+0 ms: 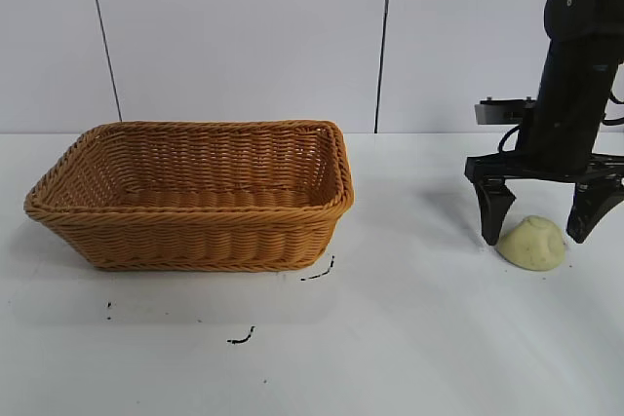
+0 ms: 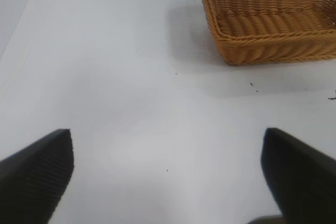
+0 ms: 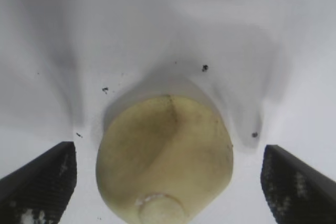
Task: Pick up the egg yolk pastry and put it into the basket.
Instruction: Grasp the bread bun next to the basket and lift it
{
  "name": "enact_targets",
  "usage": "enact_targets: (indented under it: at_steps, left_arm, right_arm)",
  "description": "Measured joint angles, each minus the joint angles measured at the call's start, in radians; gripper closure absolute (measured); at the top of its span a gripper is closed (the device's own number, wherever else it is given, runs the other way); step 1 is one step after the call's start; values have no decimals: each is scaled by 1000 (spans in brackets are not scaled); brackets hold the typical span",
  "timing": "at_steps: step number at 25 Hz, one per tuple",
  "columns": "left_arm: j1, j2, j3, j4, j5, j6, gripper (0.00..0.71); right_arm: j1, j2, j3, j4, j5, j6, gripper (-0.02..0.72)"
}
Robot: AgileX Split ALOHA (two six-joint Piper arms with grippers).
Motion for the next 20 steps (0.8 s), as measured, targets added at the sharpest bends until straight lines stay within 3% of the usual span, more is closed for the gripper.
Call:
enact_targets:
  at_steps: [4,7,17,20]
  left_arm:
    - [0,0,0,0,0,0,14]
    - [0,0,0,0,0,0,14]
    - [0,0,0,0,0,0,14]
    - [0,0,0,0,0,0,14]
  right_arm:
    - [0,0,0,0,12,0,31]
    - [0,0,0,0,25,0,82]
    - [0,0,0,0,17,0,420]
    - [0,0,0,0,4,0,469]
